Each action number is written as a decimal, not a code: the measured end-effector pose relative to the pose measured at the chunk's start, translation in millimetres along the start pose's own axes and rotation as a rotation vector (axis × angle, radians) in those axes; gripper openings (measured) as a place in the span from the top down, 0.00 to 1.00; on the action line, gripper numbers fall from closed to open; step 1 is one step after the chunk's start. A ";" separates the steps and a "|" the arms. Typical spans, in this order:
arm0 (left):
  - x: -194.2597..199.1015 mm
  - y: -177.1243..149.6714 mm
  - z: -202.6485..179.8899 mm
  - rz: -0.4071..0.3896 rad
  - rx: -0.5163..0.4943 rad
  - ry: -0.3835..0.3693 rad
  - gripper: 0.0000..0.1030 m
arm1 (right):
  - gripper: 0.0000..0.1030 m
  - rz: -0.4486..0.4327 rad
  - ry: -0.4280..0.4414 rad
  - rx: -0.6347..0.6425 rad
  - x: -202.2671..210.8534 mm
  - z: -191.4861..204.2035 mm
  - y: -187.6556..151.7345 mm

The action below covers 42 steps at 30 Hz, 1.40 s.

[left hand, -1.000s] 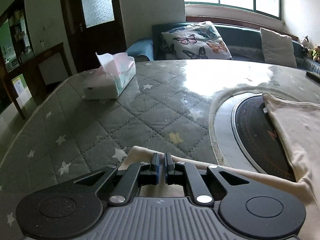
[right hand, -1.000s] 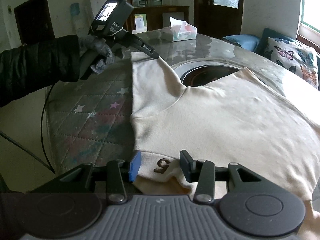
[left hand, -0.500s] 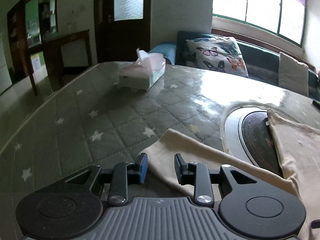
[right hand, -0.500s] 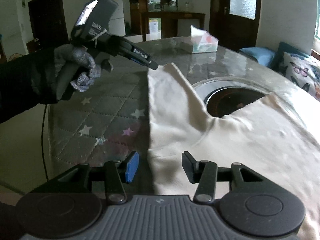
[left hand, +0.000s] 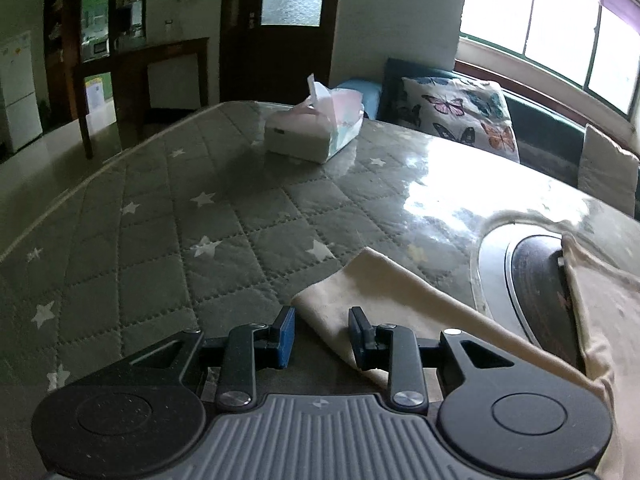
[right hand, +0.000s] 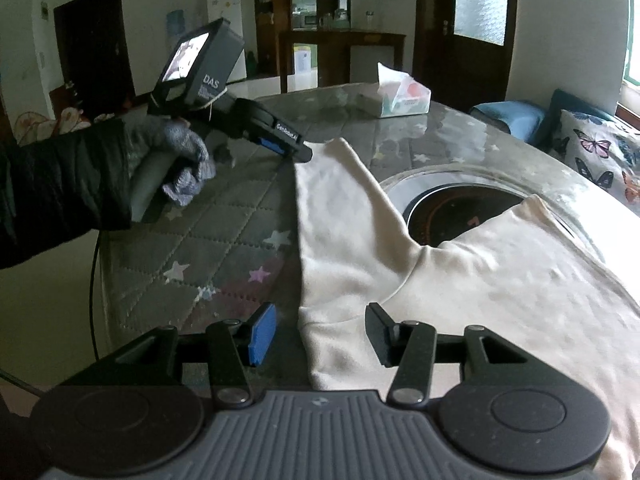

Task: Fold clothes

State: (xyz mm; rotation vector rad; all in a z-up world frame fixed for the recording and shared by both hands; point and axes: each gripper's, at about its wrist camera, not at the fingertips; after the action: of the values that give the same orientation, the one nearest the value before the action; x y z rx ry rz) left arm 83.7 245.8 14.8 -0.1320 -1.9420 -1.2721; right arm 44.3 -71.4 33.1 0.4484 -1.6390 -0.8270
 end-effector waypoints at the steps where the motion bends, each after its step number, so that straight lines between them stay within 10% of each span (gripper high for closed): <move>1: -0.2 0.1 0.3 -0.001 0.002 -0.001 0.83 | 0.52 -0.003 -0.003 -0.005 1.6 -0.5 0.1; 14: 80.3 3.5 -63.9 -0.146 -0.126 -0.265 0.96 | 0.54 -0.059 -0.092 -0.177 35.3 -36.3 -8.9; 26: 134.6 -76.1 -189.1 -0.049 -0.482 -0.622 0.95 | 0.60 -0.140 -0.228 -0.441 86.8 -97.0 -50.4; 32: 128.4 -122.1 -213.4 0.047 -0.639 -0.650 0.91 | 0.62 -0.115 -0.250 -0.536 86.2 -111.6 -77.4; 36: 135.5 -129.8 -205.5 0.023 -0.670 -0.630 0.57 | 0.62 -0.092 -0.225 -0.573 79.3 -112.5 -88.8; 42: 135.8 -113.4 -161.1 -0.050 -0.629 -0.520 0.45 | 0.63 -0.077 -0.193 -0.598 70.1 -106.7 -92.3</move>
State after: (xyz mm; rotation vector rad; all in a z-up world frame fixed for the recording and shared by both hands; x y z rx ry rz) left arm 26.8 16.2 51.1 -0.8013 -1.8797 -1.9953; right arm 116.5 -210.9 21.0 0.0082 -1.4590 -1.3929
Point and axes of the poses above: each gripper's, at about its wrist camera, not at the fingertips, and x roughly against the way its jaws point, z to its left, y to its top, and after that the axes turned 7 degrees about x, right-handed
